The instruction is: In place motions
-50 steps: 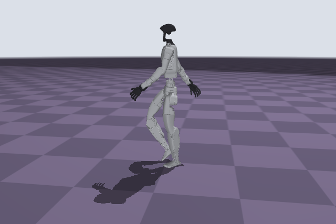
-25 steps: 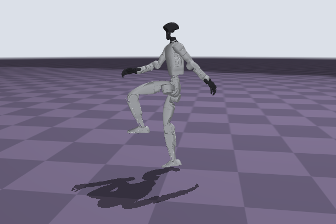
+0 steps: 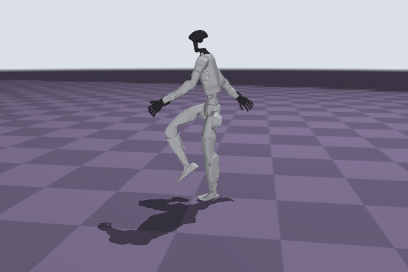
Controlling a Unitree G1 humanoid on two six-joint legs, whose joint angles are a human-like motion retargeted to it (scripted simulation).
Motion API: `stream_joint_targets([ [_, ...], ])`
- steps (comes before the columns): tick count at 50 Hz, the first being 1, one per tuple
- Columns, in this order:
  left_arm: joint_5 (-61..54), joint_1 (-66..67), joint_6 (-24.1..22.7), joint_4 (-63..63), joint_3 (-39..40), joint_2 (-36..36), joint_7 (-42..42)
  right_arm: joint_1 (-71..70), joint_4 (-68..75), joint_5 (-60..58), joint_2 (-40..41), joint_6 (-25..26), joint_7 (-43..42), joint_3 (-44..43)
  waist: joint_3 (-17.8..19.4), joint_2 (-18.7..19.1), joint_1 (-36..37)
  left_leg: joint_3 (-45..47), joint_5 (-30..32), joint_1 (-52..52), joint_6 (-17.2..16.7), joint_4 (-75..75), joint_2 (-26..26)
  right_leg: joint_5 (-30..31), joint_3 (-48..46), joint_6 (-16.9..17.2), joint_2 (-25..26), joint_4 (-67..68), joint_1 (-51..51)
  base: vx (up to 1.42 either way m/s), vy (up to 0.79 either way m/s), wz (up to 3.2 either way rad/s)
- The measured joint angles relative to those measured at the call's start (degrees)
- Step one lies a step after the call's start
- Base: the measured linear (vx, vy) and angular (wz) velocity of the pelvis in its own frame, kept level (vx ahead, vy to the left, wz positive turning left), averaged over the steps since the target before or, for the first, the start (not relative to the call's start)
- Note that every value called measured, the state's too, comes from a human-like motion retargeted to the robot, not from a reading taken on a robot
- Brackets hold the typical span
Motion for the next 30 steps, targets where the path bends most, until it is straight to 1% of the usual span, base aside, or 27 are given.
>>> stream_joint_targets([
  [2,-1.27,-1.15,-1.9,-3.5,-1.41,0.14,6.56,4.94,0.0,1.63,-0.95,1.05,-2.12,-1.67,-1.5,1.06,0.25,2.26,0.98,-0.89,1.34,-0.29,1.52,-1.79,-0.86,-1.93,2.84,1.33,-5.85,0.12,-0.03,-0.2],
  [3,-2.77,-1.02,-2.77,-4.57,-2.57,0.06,8.89,7.65,0.0,2.99,-1.36,1.99,-2.94,-2.03,-3.24,1.68,0.66,2.58,1.07,-1.47,1.51,-0.09,2.14,-2.34,-1.18,-2.58,3.44,1.18,-7.29,0.38,-0.12,-0.46],
  [5,-4.54,1.04,-4.32,-5.82,-3.54,-0.84,11.03,12.01,0.0,5.14,-2.21,2.92,-5.01,-2.13,-8.02,2.33,2.19,2.31,0.83,-3.03,1.49,0.33,2.54,-2.73,-0.69,-3.25,4.81,0.09,-7.92,0.51,-0.16,-0.63],
  [7,-4.91,3.38,-4.84,-5.89,-5.36,-3.71,9.75,13.77,0.0,6.54,-1.65,2.15,-6.3,-3.48,-11.82,2.13,4.93,2.43,0.28,-3.13,1.44,-0.41,1.37,-2.0,0.76,-1.84,3.61,-1.78,-3.84,0.34,-0.13,-0.43],
  [8,-5.14,4.34,-4.85,-5.5,-6.57,-4.97,8.5,13.53,0.0,6.83,-0.86,1.48,-6.22,-4.23,-12.37,1.49,6.6,3.11,0.07,-2.1,1.18,-1.05,0.74,-1.29,1.7,-0.59,2.87,-3.33,0.04,0.11,-0.15,-0.34],
  [10,-5.49,6.33,-4.75,-3.46,-8.32,-6.6,6.26,11.03,0.0,7.01,0.66,-0.09,-4.37,-4.45,-12.32,-0.06,9.52,4.26,-0.35,0.29,0.06,-2.34,-0.49,0.03,3.25,1.84,2.35,-8.73,10.13,-0.01,-0.17,-0.42],
  [12,-5.06,9.33,-4.56,1.28,-10.05,-8.06,5.47,7.51,-0.01,6.77,1.99,-1.91,-0.8,-3.1,-13.34,-0.98,12.22,5.69,-0.98,2.05,-1.56,-3.48,-1.27,1.07,3.22,3.72,2.99,-18.55,22.27,-0.02,-0.12,-0.5],
  [15,-2.04,16.93,-3.79,11.76,-10.53,-10.08,4.88,2.15,-1.44,4.99,3.48,-3.43,2.37,2.3,-16.93,-0.89,15.35,9.19,-1.28,3.87,-4.18,-4.18,-1.14,3.18,4.74,7.26,7.67,-40.54,41.06,0.19,-0.05,-0.43],
  [16,0.03,20.47,-3.14,16.16,-9.36,-10.62,4.3,-0.07,-1.9,3.57,4.06,-3.44,1.26,5.04,-18.17,-1.06,14.47,10.23,-0.35,4.25,-5.1,-2.96,-0.98,5.29,5.89,9.2,9.38,-50.95,48.0,0.27,-0.07,0.15],
  [17,2.15,24.11,-2.3,20.63,-7.92,-11.16,3.73,-2.52,-2.03,2.23,4.69,-3.38,-0.15,7.98,-19.52,-1.24,13.59,10.83,0.97,4.13,-6.17,-0.9,-0.82,3.58,5.91,11.05,10.53,-60.69,54.49,0.29,-0.11,0.44],
  [18,4.42,27.94,-1.06,25.27,-5.96,-11.71,3.16,-5.41,-1.49,1.02,5.44,-3.17,-2.15,11.3,-21.07,-1.45,12.74,10.55,3.09,3.0,-7.55,2.87,-0.68,-5.74,3.68,12.71,10.54,-69.1,60.09,0.33,-0.11,-0.14],
  [19,6.24,32.09,0.59,29.38,-3.91,-12.12,3.26,-8.68,-0.78,0.74,6.52,-3.17,-3.92,14.35,-22.99,-1.57,14.22,13.41,8.4,0.19,-9.83,11.19,1.64,-12.31,-3.74,11.3,8.75,-74.46,63.8,0.38,-0.08,-0.98],
  [20,7.84,36.41,2.45,33.23,-1.82,-12.46,3.69,-12.13,0.0,0.91,7.78,-3.26,-5.57,17.27,-25.1,-1.65,16.87,17.82,15.3,-3.47,-12.56,21.78,5.05,-17.5,-13.77,8.36,6.06,-78.3,66.57,0.22,-0.14,-1.56],
  [21,7.25,39.42,3.68,35.98,-0.06,-12.34,5.89,-18.31,0.0,3.12,9.98,-3.39,-5.58,19.47,-24.1,-1.63,20.12,16.63,24.11,-12.13,-10.4,38.1,12.99,-17.66,-4.7,8.42,7.12,-78.36,63.7,0.0,-0.23,-1.99],
  [22,5.97,42.33,3.94,38.53,2.15,-12.22,8.06,-24.54,-1.11,4.69,11.95,-3.51,-5.02,21.69,-22.25,-1.5,24.2,13.9,30.06,-20.53,-8.72,52.49,19.18,-17.5,2.85,8.06,8.15,-78.27,61.6,-0.29,-0.39,-2.93],
  [23,3.28,45.04,2.23,40.68,5.28,-12.15,10.16,-30.87,-4.43,4.99,13.45,-3.62,-3.33,23.94,-18.69,-1.15,29.92,8.11,30.27,-28.42,-8.01,63.01,21.87,-16.71,7.39,6.86,9.13,-77.87,61.03,-0.44,-0.46,-3.19],
  [24,0.27,47.04,1.76,41.4,8.03,-12.17,10.18,-36.79,-9.78,2.42,14.97,-3.12,-1.09,24.86,-14.66,0.28,32.3,3.26,29.17,-35.87,-6.95,73.06,26.8,-16.06,8.56,5.54,11.1,-77.6,61.31,-0.61,-0.51,-2.61],
  [25,-2.89,48.68,1.9,41.4,10.6,-12.23,9.15,-42.52,-16.13,-1.6,16.51,-2.32,1.43,25.13,-10.39,2.25,32.99,-1.13,27.43,-43.1,-5.71,82.88,32.86,-15.46,8.04,4.16,13.55,-77.41,62.0,-0.73,-0.49,-1.71],
  [26,-3.93,50.63,2.88,41.4,12.92,-12.67,8.19,-47.2,-22.25,-6.29,16.99,-3.11,2.34,25.26,-6.65,1.3,35.92,-0.79,24.77,-47.36,-2.02,88.19,37.68,-15.61,10.66,2.67,13.72,-76.59,62.21,-0.73,-0.44,-1.57],
  [27,-4.49,52.59,3.49,41.4,15.29,-12.91,7.75,-51.73,-28.08,-10.06,16.85,-4.16,2.81,25.95,-3.21,0.15,38.43,-0.32,21.52,-51.54,1.32,92.57,40.72,-15.54,13.1,1.56,13.47,-75.89,62.32,-0.65,-0.3,-1.61],
  [28,-4.07,54.59,3.37,41.4,17.77,-12.76,8.33,-55.96,-33.35,-11.99,15.47,-5.7,2.38,27.73,-0.35,-1.44,40.12,0.39,17.09,-55.57,3.91,95.11,40.2,-15.02,15.22,1.2,12.4,-75.41,62.22,-0.48,-0.16,-1.3],
  [30,-2.46,59.28,1.91,41.4,22.46,-12.16,9.37,-62.09,-43.12,-15.0,11.92,-8.8,-0.52,30.13,3.81,-5.84,44.34,5.32,9.13,-60.58,8.39,96.56,37.29,-13.93,17.79,1.11,7.04,-73.68,60.29,-0.14,0.01,-1.24],
])
